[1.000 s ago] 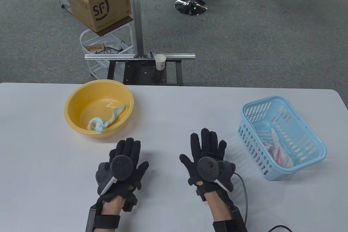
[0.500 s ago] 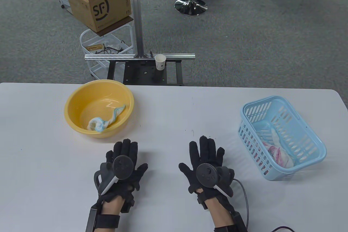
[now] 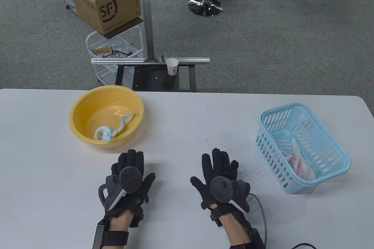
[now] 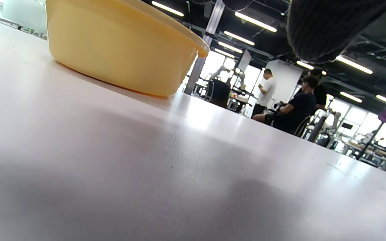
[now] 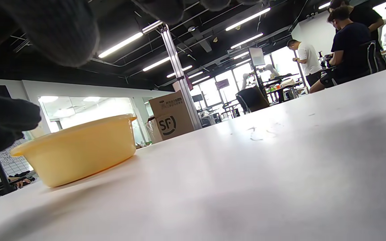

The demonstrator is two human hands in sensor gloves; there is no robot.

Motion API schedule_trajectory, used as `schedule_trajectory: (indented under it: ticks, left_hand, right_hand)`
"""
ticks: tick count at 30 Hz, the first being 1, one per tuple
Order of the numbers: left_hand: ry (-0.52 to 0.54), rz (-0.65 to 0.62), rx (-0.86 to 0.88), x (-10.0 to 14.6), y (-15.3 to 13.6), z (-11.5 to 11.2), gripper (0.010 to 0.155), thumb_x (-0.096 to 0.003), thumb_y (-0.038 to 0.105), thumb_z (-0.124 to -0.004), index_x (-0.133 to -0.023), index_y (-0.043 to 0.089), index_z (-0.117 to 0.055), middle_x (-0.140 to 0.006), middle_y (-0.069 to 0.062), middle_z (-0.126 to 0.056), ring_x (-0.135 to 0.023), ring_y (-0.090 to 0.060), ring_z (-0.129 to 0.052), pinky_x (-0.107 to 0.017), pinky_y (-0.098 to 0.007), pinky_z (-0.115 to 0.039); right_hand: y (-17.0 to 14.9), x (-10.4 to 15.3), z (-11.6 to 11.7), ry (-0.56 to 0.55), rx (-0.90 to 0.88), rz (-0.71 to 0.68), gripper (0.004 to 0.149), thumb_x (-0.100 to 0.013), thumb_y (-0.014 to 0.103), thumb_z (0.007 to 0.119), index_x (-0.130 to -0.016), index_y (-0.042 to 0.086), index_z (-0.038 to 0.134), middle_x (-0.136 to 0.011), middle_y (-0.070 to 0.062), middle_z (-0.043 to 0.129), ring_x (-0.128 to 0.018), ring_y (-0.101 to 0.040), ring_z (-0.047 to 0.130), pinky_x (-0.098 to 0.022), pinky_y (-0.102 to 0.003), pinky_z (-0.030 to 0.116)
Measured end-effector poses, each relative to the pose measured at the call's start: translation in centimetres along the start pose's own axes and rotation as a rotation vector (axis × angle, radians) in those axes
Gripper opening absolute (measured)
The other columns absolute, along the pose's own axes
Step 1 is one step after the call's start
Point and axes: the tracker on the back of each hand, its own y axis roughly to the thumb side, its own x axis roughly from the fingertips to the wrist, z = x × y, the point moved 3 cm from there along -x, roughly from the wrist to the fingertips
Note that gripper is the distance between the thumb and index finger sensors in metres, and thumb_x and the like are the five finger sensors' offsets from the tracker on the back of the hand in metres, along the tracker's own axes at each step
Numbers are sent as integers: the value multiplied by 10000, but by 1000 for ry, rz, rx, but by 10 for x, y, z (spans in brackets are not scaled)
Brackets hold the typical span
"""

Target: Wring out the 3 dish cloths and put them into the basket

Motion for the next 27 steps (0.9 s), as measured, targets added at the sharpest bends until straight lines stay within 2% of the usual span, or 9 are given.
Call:
schedule_trajectory:
  ticks: [5,9,13,16,21,25,27]
  left_hand:
    - [56,10,12,-5,0,25,914,-441,627,-784,-1124,383,-228,-1182,143,-164,-1158,-223,-151,-831,-556,-236]
    - [124,8,-30,-12,-3,58,936,-439,626,-790,-1121,394,-192,-1178,153,-129,-1156,-212,-110,-832,-556,-213]
    - [152,47,-52,-28,-20,84,975,-431,623,-813,-1112,403,-150,-1169,163,-94,-1150,-205,-75,-832,-554,-197]
    - [154,89,-73,-43,-40,96,1067,-415,636,-843,-1070,431,-26,-1136,185,14,-1139,-205,-34,-828,-560,-182]
    - [72,175,-79,-69,-68,94,1113,-397,637,-875,-1055,452,3,-1136,202,11,-1143,-204,-37,-828,-565,-176]
    - [-12,206,-88,-89,-81,84,1095,-388,634,-886,-1063,481,-37,-1150,219,-50,-1153,-204,-77,-829,-571,-180]
    - [-35,220,-67,-96,-84,80,1039,-393,627,-879,-1082,501,-112,-1163,225,-121,-1158,-208,-111,-829,-573,-183]
  right_hand:
    - [0,0,0,1,-5,0,835,-515,668,716,-1108,225,329,-1177,-164,214,-1092,-464,231,-701,-735,243]
    - [-1,0,0,-1,-7,4,835,-515,665,717,-1108,224,327,-1177,-162,216,-1091,-465,235,-701,-735,244]
    - [-1,1,0,4,-6,7,836,-516,664,717,-1108,222,327,-1177,-167,216,-1091,-467,237,-701,-736,246]
    - [-2,1,0,6,0,10,835,-515,664,717,-1108,223,328,-1177,-165,218,-1090,-468,241,-700,-738,247]
    - [-4,1,2,24,-5,24,836,-516,664,717,-1108,225,322,-1177,-166,215,-1090,-470,246,-703,-737,260]
    - [-9,1,3,40,-15,40,836,-516,664,716,-1108,225,322,-1178,-167,218,-1089,-474,258,-703,-738,269]
    - [-10,1,4,50,-18,44,835,-516,663,716,-1108,225,322,-1178,-165,220,-1088,-477,264,-704,-738,273]
